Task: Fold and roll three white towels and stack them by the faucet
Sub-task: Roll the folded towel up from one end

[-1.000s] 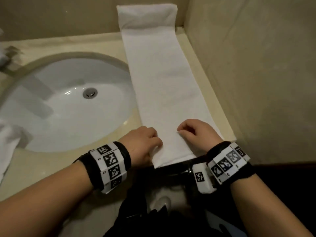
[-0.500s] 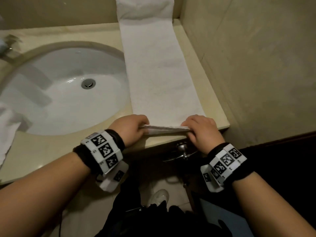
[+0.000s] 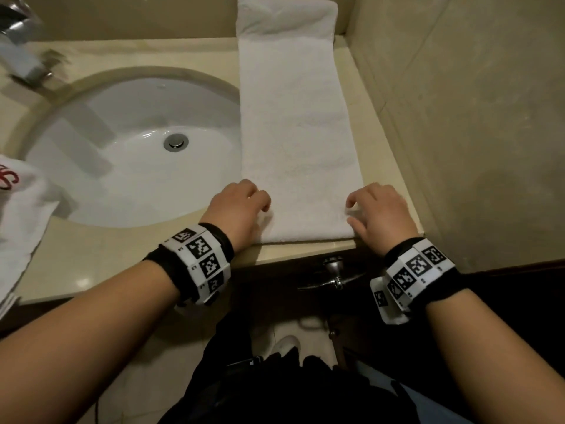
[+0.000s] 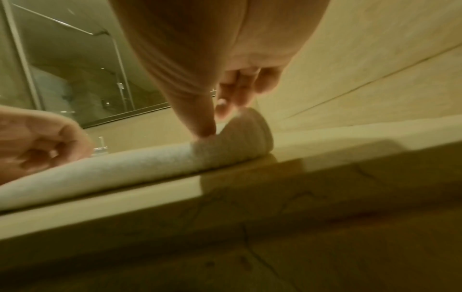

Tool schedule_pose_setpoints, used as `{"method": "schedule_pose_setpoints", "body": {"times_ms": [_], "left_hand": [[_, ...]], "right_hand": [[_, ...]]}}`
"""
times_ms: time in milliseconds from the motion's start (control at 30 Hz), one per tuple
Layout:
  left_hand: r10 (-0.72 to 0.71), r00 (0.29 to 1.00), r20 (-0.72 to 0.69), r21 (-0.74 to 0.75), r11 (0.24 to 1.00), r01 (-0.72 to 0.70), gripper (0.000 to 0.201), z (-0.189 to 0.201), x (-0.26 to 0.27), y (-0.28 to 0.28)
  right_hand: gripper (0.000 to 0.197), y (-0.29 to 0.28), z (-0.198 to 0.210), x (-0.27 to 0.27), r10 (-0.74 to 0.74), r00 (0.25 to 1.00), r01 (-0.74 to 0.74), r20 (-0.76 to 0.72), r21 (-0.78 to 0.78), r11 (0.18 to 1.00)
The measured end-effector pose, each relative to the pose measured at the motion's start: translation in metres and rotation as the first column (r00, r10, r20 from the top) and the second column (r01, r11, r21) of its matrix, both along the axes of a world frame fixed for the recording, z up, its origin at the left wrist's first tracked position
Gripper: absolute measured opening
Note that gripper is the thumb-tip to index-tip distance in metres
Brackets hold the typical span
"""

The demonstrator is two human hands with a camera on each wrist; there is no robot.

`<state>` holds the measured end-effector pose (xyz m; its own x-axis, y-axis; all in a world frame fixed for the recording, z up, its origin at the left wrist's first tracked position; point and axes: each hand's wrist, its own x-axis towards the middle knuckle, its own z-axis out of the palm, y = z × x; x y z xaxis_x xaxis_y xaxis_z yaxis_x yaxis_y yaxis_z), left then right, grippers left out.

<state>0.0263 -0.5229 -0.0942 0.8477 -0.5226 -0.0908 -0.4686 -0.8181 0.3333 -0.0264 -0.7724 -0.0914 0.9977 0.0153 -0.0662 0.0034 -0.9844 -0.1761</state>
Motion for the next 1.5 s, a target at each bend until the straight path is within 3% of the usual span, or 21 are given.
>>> {"method": "schedule_pose_setpoints", "body": {"times_ms": [100, 200, 267, 367, 467, 533, 667, 733, 800, 867, 1000, 1133, 1167, 1233, 1300, 1367, 1433, 1500], "left_hand": [[-0.205, 0.979, 0.012, 0.086, 0.975, 0.204, 0.021, -0.004, -0.007, -0.005], [-0.202, 0.979, -0.001, 0.113, 0.973, 0.201, 0.025, -0.005, -0.012, -0.003], [-0.239, 0.971, 0.014, 0.157, 0.959, 0.234, 0.038, -0.007, -0.014, 0.001], [-0.253, 0.965, 0.073, 0.191, 0.953, 0.235, 0.032, -0.007, -0.013, 0.006], [-0.143, 0.990, -0.006, 0.154, 0.978, 0.143, 0.029, -0.005, -0.007, 0.010], [-0.005, 0.989, -0.145, 0.050, 0.999, 0.013, 0.026, -0.001, -0.001, 0.014], [0.195, 0.895, -0.402, -0.100, 0.962, -0.254, 0.019, 0.001, 0.009, 0.024], [0.261, 0.860, -0.438, -0.120, 0.931, -0.344, 0.016, 0.000, 0.015, 0.024], [0.283, 0.865, -0.415, -0.099, 0.931, -0.352, 0.017, -0.001, 0.020, 0.020], [0.264, 0.897, -0.354, -0.064, 0.950, -0.305, 0.018, -0.001, 0.024, 0.016], [0.077, 0.993, -0.091, -0.036, 0.996, -0.080, 0.016, 0.002, 0.020, 0.003], [-0.155, 0.988, 0.027, 0.137, 0.979, 0.150, 0.036, 0.006, 0.010, 0.000], [-0.201, 0.979, 0.029, 0.213, 0.958, 0.191, 0.043, 0.007, 0.009, 0.002], [-0.242, 0.970, 0.014, 0.268, 0.936, 0.230, 0.038, 0.009, 0.009, 0.006], [-0.164, 0.983, -0.077, 0.176, 0.969, 0.176, 0.029, 0.012, 0.012, 0.008], [-0.058, 0.975, -0.214, 0.090, 0.993, 0.079, 0.028, 0.015, 0.017, 0.008], [0.028, 0.954, -0.298, 0.037, 0.999, -0.018, 0.029, 0.013, 0.023, 0.007], [0.115, 0.932, -0.344, -0.007, 0.992, -0.125, 0.028, 0.011, 0.029, 0.006]], "right_hand": [[0.016, 0.003, -0.002, -0.009, 0.166, 0.983, -0.156, -0.074, 0.119, 0.980], [0.035, -0.001, -0.006, -0.018, 0.198, 0.978, -0.190, -0.069, 0.115, 0.975], [0.035, -0.002, -0.007, -0.019, 0.214, 0.976, -0.211, -0.037, 0.076, 0.974], [0.031, -0.005, -0.004, -0.012, 0.247, 0.969, -0.247, -0.002, 0.061, 0.967], [0.020, -0.009, 0.000, -0.003, 0.190, 0.979, -0.180, -0.071, 0.123, 0.976], [0.019, -0.011, 0.003, 0.002, 0.103, 0.981, -0.070, -0.164, 0.194, 0.979], [0.026, -0.009, 0.003, 0.016, -0.048, 0.949, 0.135, -0.310, 0.268, 0.954], [0.027, -0.004, 0.002, 0.020, -0.085, 0.963, 0.136, -0.257, 0.187, 0.973], [0.025, 0.002, 0.001, 0.018, -0.052, 0.993, 0.056, -0.102, 0.034, 0.998], [0.022, 0.008, 0.000, 0.014, 0.067, 0.998, -0.067, 0.000, -0.009, 0.998], [0.042, 0.008, -0.002, 0.005, 0.244, 0.966, -0.246, -0.086, -0.008, 0.969], [0.022, 0.009, 0.000, 0.012, 0.218, 0.975, -0.215, -0.047, 0.060, 0.975], [0.020, 0.008, 0.002, 0.014, 0.189, 0.980, -0.182, -0.062, 0.103, 0.978], [0.022, 0.003, 0.004, 0.019, 0.147, 0.975, -0.116, -0.164, 0.181, 0.977], [0.028, -0.002, 0.005, 0.024, 0.105, 0.955, -0.040, -0.276, 0.230, 0.972], [0.030, -0.001, 0.006, 0.025, 0.057, 0.958, 0.002, -0.281, 0.206, 0.979], [0.032, 0.004, 0.006, 0.022, 0.054, 0.992, -0.047, -0.113, 0.066, 0.997], [0.033, 0.011, 0.006, 0.017, 0.164, 0.986, -0.163, 0.014, -0.017, 0.986]]}}
